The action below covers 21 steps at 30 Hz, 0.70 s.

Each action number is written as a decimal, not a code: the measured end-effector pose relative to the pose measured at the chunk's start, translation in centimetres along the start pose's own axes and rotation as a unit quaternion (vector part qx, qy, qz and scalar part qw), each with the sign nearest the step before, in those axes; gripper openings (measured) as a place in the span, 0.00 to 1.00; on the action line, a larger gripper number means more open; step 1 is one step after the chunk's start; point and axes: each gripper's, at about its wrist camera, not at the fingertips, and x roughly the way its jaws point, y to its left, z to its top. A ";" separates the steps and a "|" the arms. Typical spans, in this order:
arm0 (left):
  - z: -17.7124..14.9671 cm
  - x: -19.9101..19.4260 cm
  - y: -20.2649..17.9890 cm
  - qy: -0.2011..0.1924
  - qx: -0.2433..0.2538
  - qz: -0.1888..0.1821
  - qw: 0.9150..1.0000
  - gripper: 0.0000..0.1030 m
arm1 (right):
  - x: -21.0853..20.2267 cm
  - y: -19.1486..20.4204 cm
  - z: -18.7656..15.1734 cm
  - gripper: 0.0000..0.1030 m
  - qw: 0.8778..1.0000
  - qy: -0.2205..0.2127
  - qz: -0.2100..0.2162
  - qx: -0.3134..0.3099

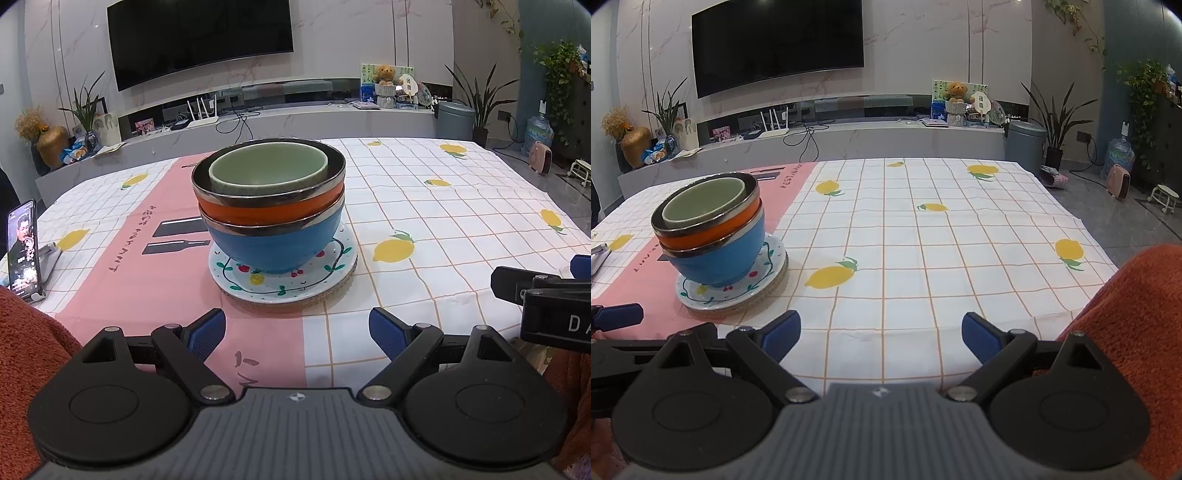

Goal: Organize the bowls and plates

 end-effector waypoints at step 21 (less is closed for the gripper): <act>0.0 -0.2 0.4 -0.009 -0.007 -0.001 1.000 0.99 | 0.0 -0.3 0.1 0.90 1.000 0.001 0.005 0.007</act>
